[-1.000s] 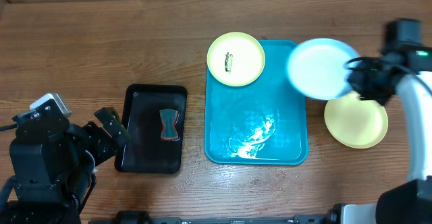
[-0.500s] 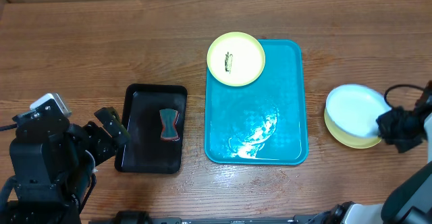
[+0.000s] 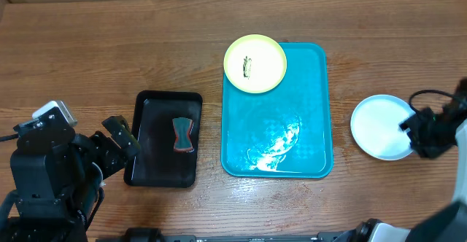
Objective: Clean dirty plates on tray and stack at the side
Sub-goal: 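Move right gripper to the remaining yellow plate's rim and grasp it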
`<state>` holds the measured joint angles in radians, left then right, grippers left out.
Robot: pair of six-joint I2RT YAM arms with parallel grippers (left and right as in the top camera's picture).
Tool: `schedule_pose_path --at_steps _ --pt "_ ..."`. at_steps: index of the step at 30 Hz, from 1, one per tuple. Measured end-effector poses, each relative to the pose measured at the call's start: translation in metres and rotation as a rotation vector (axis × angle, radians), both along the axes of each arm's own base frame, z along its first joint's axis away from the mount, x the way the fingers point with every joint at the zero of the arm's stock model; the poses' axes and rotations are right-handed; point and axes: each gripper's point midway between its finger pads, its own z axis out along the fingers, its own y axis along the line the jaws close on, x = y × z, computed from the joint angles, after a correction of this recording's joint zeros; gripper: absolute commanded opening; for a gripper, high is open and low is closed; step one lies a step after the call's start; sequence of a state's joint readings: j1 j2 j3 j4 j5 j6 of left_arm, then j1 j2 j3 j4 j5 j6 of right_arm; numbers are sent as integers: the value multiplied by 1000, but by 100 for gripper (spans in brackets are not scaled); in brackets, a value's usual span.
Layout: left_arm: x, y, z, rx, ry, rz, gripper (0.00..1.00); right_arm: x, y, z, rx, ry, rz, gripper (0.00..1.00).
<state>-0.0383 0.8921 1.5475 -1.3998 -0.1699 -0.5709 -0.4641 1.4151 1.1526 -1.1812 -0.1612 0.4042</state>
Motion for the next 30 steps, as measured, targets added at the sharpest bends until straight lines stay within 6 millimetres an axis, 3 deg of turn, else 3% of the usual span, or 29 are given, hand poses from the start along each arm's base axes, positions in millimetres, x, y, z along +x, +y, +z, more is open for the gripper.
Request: schedule_pose_path --at_steps 4,7,13,16,20,25,30 --pt "0 0 0 0 0 0 100 19 57 41 -15 -182 235 48" --pt "0 0 0 0 0 0 100 22 111 56 3 -256 440 48" --pt "0 0 0 0 0 0 100 14 194 57 50 -285 743 49" --pt "1 0 1 -1 -3 1 100 11 225 55 53 -302 851 49" --pt "10 0 12 -13 -66 8 100 16 248 56 40 -343 897 49" --pt "14 -1 17 -25 -93 17 100 33 255 64 21 -420 891 51" --pt "18 -7 21 -59 -117 -2 100 44 258 46 18 -382 894 52"
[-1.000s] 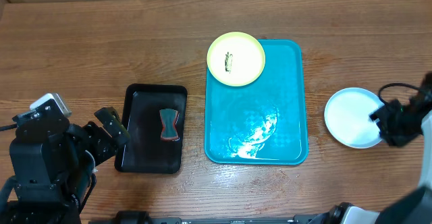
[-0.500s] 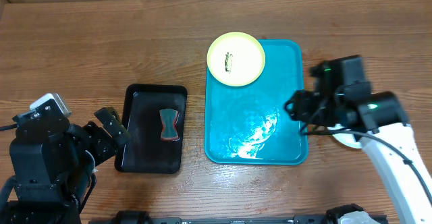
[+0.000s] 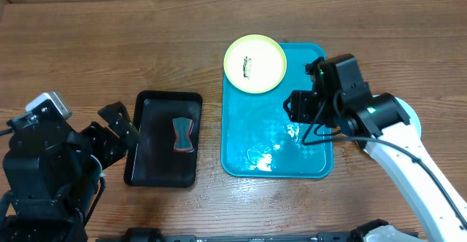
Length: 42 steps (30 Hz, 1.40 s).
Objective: Clean dirty plates on tray and stack at the side
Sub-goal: 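Move right gripper to the remaining yellow plate's rim and grasp it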
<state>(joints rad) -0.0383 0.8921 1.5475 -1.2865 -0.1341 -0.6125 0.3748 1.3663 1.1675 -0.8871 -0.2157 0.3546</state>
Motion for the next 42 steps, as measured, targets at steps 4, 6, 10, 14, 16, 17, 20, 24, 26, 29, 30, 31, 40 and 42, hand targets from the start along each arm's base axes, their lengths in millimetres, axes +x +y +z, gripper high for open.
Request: schedule_pose_path --at_steps 4,6,10,14,16,17,20,24,26,29,30,31,40,42 --pt "2 -9 -1 -34 6 -36 100 18 1 -18 -56 35 6 53" --pt "4 -12 -5 -45 25 -50 100 36 2 -19 -82 28 4 53" --pt "13 -16 -19 -57 97 -64 100 90 -3 -16 -123 -53 -51 59" --pt "24 -18 -30 -63 146 -69 100 142 -21 -28 -143 -140 -128 61" --pt "25 -18 -35 -63 176 -68 100 160 -31 -46 -145 -144 -160 57" --pt "25 -18 -39 -63 197 -68 100 167 -35 -56 -145 -138 -170 56" --pt "27 -18 -47 -63 239 -67 100 183 -40 -86 -134 -124 -183 56" --pt "22 -22 -66 -83 343 -83 100 186 -24 -124 -88 -70 -137 56" --pt "23 -27 -72 -99 379 -106 100 183 -14 -141 -71 -36 -110 51" --pt "25 -35 -77 -108 406 -157 100 175 -3 -160 -64 8 -80 15" --pt "25 -37 -77 -110 410 -175 100 174 0 -162 -60 10 -73 6" --pt "25 -38 -78 -109 411 -188 100 173 2 -162 -60 14 -67 4" --pt "25 -44 -77 -71 409 -278 98 143 -10 -160 -87 140 -73 4" --pt "24 -44 -77 -65 408 -288 96 136 -18 -151 -104 158 -86 4"
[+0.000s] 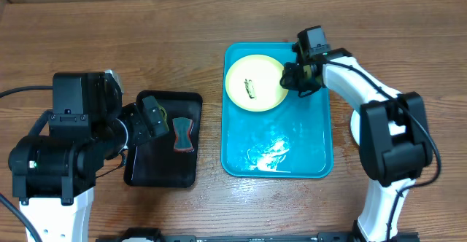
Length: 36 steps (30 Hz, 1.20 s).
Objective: Clean dirty plates on tray and stack at the side
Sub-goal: 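Move right gripper to the remaining yellow plate's rim and grasp it, then slide the yellow plate toward the tray center with right gripper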
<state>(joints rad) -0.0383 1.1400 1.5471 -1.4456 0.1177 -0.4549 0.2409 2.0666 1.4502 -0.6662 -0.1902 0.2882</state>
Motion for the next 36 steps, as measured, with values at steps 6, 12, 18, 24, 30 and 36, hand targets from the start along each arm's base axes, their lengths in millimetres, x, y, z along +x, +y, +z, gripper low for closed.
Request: schedule_pose_path --at_steps 6,12,18,24,30,36 --pt "-3 0 4 15 -21 -25 94 -45 -23 67 -64 42 -30 4" --pt "-11 1 12 21 -63 -36 95 -94 -26 94 -98 140 -49 4" --pt "-18 2 16 28 -83 -35 100 -115 -6 41 -155 161 -133 4" --pt "-22 6 14 46 -66 -24 100 -127 -22 -7 -204 150 -244 20" --pt "-17 6 6 79 -38 -70 97 -137 -34 3 -273 165 -176 33" --pt "3 9 -42 112 74 -97 79 -134 -27 72 -193 9 -94 35"
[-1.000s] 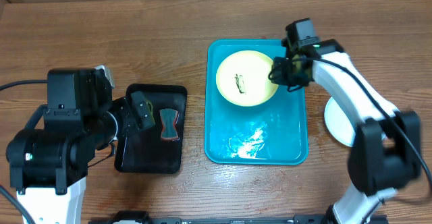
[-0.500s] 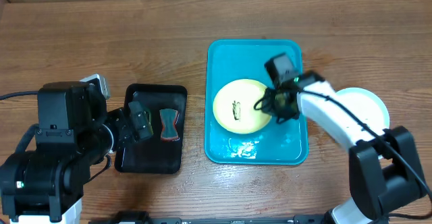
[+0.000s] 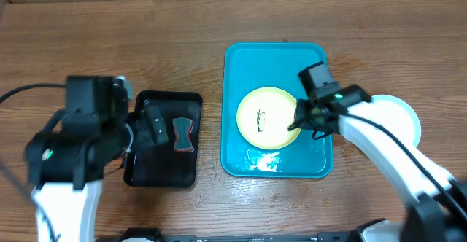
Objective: Clean dirty plates on tray and stack at the side
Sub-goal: 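Slide the yellow plate toward the tray center with right gripper, then grasp the red-green sponge on the black tray with left gripper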
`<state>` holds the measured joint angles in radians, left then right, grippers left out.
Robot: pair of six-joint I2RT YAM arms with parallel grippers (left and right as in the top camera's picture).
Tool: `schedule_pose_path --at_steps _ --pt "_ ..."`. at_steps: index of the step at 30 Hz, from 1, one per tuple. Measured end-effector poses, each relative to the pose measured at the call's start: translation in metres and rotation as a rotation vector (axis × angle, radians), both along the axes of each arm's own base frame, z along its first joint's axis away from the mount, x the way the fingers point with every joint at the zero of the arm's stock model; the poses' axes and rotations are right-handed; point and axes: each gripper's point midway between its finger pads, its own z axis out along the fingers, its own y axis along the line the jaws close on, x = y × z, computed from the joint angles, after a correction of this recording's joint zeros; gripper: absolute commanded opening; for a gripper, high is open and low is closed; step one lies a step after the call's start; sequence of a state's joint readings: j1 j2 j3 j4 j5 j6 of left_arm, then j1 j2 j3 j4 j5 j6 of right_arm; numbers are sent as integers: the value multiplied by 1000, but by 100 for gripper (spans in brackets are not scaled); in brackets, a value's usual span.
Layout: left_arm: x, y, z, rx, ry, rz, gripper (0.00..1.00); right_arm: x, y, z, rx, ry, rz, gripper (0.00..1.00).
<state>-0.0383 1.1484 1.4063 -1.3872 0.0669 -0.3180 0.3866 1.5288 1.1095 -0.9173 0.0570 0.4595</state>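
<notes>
A yellow plate (image 3: 264, 118) with a dark smear of dirt at its middle lies in the centre of the teal tray (image 3: 241, 63). My right gripper (image 3: 297, 117) sits at the plate's right rim and looks shut on it. A clean white plate (image 3: 406, 118) rests on the table right of the tray, partly hidden by the right arm. A red and grey scrubber (image 3: 182, 134) lies in the black tray (image 3: 162, 170). My left gripper (image 3: 154, 124) hovers open just left of the scrubber.
Both trays sit side by side on a wooden table (image 3: 146, 45), the black one to the left of the teal one. A wet glare shows on the teal tray's near end. The right arm crosses from the lower right over the white plate.
The yellow plate has gone from the teal tray's far left part to its centre, with my right gripper still at its right rim. The left gripper stays beside the scrubber, slightly closer.
At first the yellow plate overhung the teal tray's far left corner, the right gripper was by the white plate and the left was left of the black tray. The right gripper then stood over the tray, later at the plate's rim. Now the plate lies mid-tray.
</notes>
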Motion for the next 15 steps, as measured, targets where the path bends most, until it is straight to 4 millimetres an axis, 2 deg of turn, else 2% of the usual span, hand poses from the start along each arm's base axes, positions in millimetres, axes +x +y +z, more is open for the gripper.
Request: schedule_pose_path --at_steps 2,5,8,11,15 --pt "7 1 -25 9 62 -4 73 -1 7 25 55 -57 35 35" --pt "17 2 -68 24 160 -4 61 -9 15 47 122 -94 77 36" --pt "27 3 -101 38 224 -3 45 -15 21 51 161 -84 101 41" --pt "36 1 -134 48 293 -6 43 -17 26 51 185 -73 119 42" --pt "54 -16 -172 64 347 -48 40 -18 28 51 199 -67 128 43"
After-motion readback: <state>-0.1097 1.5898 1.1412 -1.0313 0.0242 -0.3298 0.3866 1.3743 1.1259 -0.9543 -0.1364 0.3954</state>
